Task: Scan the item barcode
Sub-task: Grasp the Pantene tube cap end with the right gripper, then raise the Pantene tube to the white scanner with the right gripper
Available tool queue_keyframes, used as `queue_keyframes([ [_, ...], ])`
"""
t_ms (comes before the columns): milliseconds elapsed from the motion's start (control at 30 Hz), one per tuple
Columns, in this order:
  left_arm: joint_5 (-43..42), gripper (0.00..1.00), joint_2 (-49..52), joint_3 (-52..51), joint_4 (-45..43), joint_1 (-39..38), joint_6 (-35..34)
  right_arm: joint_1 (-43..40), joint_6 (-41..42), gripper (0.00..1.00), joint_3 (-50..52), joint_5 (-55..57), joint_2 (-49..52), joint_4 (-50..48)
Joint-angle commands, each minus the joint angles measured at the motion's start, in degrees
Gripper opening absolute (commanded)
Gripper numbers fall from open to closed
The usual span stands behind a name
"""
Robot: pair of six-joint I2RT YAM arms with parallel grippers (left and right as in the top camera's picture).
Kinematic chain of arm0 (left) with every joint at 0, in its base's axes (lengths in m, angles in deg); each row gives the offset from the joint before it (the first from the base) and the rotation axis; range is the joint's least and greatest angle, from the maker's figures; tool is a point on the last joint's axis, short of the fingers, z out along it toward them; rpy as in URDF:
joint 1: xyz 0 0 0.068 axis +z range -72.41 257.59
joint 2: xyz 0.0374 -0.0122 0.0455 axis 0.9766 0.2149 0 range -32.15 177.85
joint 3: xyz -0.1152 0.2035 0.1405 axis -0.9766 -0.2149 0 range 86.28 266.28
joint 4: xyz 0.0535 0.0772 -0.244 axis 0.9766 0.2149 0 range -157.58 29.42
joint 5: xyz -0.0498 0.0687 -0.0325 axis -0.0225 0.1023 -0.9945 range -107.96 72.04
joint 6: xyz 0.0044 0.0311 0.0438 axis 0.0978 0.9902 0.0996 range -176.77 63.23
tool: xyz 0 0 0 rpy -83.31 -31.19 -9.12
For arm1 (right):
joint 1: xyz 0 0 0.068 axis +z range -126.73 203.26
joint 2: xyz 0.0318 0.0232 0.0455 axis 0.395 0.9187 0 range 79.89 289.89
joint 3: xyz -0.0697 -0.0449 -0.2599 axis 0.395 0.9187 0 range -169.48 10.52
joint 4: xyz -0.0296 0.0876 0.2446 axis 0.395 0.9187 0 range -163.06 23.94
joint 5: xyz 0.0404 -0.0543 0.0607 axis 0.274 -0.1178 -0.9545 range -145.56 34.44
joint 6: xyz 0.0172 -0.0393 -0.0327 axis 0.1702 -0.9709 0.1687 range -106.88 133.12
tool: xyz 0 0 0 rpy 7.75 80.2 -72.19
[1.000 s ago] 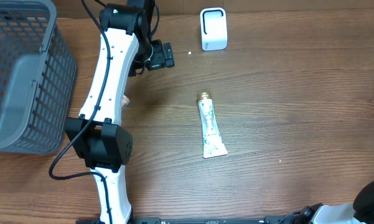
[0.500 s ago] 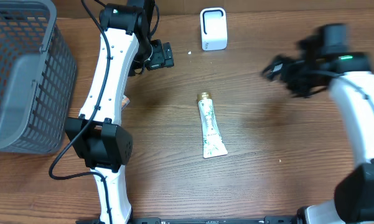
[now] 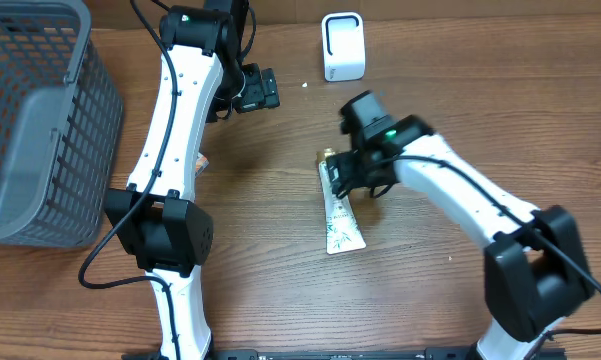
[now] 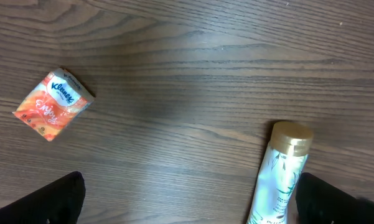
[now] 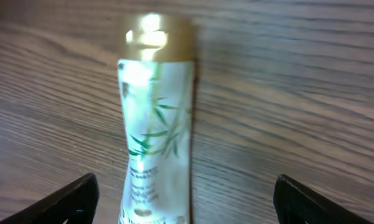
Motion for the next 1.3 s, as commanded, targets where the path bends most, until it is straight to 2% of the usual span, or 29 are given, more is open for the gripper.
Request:
queue_keyframes([
  [0, 0.70, 1.00, 0.46, 0.55, -0.04, -0.22, -0.59, 3.04, -0.68, 0.89, 0.59, 4.48, 2.69, -1.27],
  [100, 0.72, 1.00, 0.46, 0.55, -0.04, -0.22, -0.59, 4.85, -0.66, 0.81, 0.59, 4.04, 4.98, -2.47],
  [267, 0.72, 1.00, 0.46, 0.55, -0.04, -0.22, -0.59, 6.25, -0.61, 0.79, 0.59, 3.91, 7.39, -3.10],
  [367, 0.70, 1.00, 0.46, 0.55, -0.07, -0.22, -0.59, 6.08, -0.11, 0.66, 0.59, 3.87, 7.41, -3.13],
  [433, 0.70, 1.00, 0.46, 0.55, -0.07, -0.22, -0.59, 5.77, 0.31, 0.50, 0.59, 3.85, 7.41, -3.10],
  [500, 0.72, 1.00, 0.46, 0.55, -0.04, -0.22, -0.59, 5.68, 0.61, 0.39, 0.59, 3.87, 7.41, -3.10],
  [733, 0.72, 1.00, 0.46, 0.55, -0.04, -0.22, -0.59, 5.68, 0.72, 0.17, 0.42, 3.89, 7.41, -3.08],
  [833, 0.72, 1.00, 0.46, 0.55, -0.04, -0.22, -0.59, 5.68, 1.11, 0.04, 0.33, 3.91, 7.39, -3.04],
  [1067, 0.72, 1.00, 0.46, 0.55, -0.04, -0.22, -0.59, 4.63, 1.38, 0.04, -2.51, 3.91, 7.17, -1.92],
  [1267, 0.70, 1.00, 0.46, 0.55, -0.04, -0.22, -0.59, 0.33, 1.36, 0.04, -11.26, 3.89, 7.04, 1.22],
])
